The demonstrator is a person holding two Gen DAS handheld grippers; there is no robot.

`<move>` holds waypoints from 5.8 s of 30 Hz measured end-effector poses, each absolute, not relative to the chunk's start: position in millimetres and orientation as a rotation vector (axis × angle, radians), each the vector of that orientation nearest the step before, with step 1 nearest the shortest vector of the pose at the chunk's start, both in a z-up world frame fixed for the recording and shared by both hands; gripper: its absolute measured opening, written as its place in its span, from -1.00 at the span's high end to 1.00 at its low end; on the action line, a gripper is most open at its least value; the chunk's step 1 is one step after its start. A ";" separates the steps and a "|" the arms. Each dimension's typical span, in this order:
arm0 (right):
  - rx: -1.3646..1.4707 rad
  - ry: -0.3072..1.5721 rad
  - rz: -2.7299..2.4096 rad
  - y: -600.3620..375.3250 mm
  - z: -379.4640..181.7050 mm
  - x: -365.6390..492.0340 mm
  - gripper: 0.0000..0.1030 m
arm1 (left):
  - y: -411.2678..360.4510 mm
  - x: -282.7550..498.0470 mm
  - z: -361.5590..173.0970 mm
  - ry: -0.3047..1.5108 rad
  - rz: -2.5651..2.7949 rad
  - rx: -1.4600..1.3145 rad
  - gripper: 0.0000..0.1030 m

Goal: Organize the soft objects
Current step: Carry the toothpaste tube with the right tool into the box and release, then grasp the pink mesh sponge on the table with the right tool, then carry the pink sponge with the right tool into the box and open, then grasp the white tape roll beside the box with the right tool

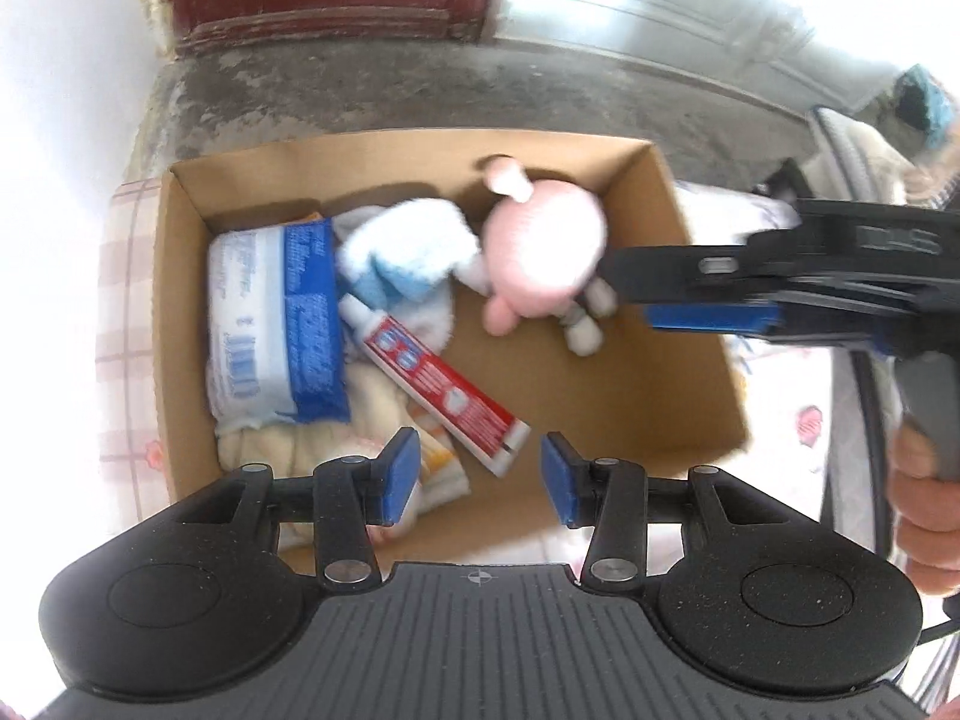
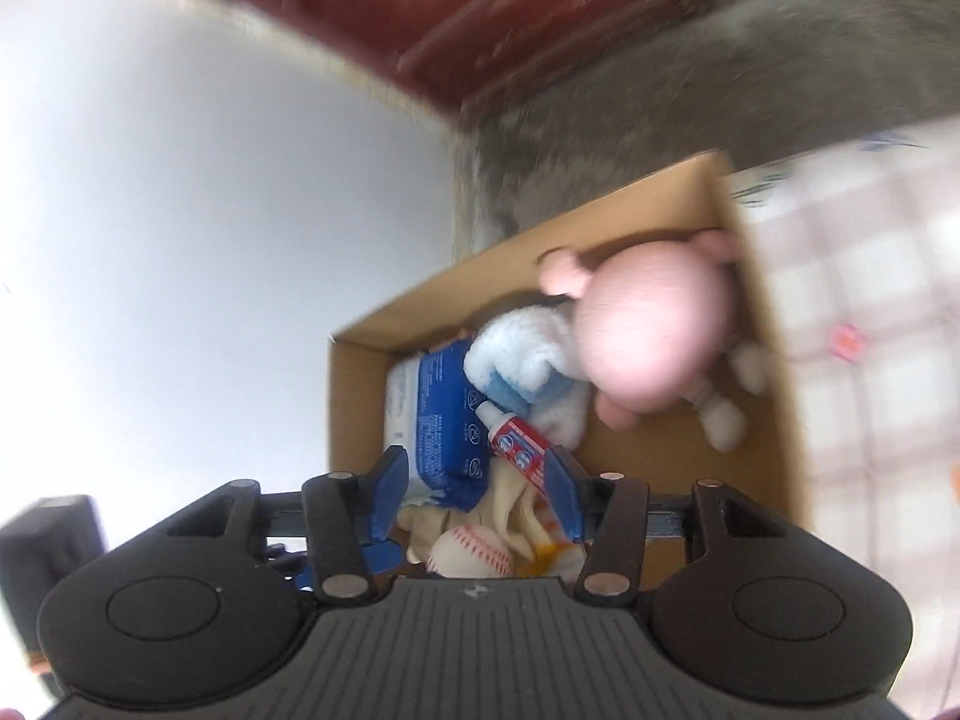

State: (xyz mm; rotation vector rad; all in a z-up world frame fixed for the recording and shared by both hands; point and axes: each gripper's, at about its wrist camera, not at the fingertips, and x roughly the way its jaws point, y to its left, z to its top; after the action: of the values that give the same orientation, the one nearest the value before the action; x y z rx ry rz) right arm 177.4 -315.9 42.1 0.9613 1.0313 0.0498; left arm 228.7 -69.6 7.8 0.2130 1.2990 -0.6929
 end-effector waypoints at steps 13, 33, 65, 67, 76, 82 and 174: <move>1.154 1.000 -0.442 -325.0 29.8 -79.2 -0.62 | -94.5 115.1 -6.3 1.389 -1.006 0.364 -0.02; 1.229 1.102 -0.507 -313.6 -90.5 -115.9 -0.33 | -154.1 28.7 -115.5 1.525 -1.101 0.566 -0.07; 1.035 1.222 -0.394 -312.9 -71.8 -75.9 -0.17 | -117.3 59.3 -109.4 1.592 -0.960 0.424 -0.13; 1.024 1.235 -0.372 -309.2 -78.8 -69.7 -0.17 | -121.7 57.9 -120.9 1.610 -0.952 0.447 -0.17; 0.998 1.251 -0.346 -301.4 -82.3 -55.7 -0.09 | -137.2 54.5 -127.9 1.631 -0.966 0.407 -0.22; 0.981 1.242 -0.365 -304.0 -47.6 -53.4 -0.09 | -139.3 53.4 -101.9 1.593 -0.995 0.398 -0.22; 0.729 1.253 -0.130 -278.7 -86.9 76.6 0.53 | -133.3 129.5 -125.4 1.339 -0.854 0.385 0.17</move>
State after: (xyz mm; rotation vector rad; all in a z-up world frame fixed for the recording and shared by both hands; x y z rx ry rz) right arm 76.6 -278.7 -86.9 0.7293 1.2533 -0.1302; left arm 129.5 -133.3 -125.4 0.3849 1.3387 -0.8545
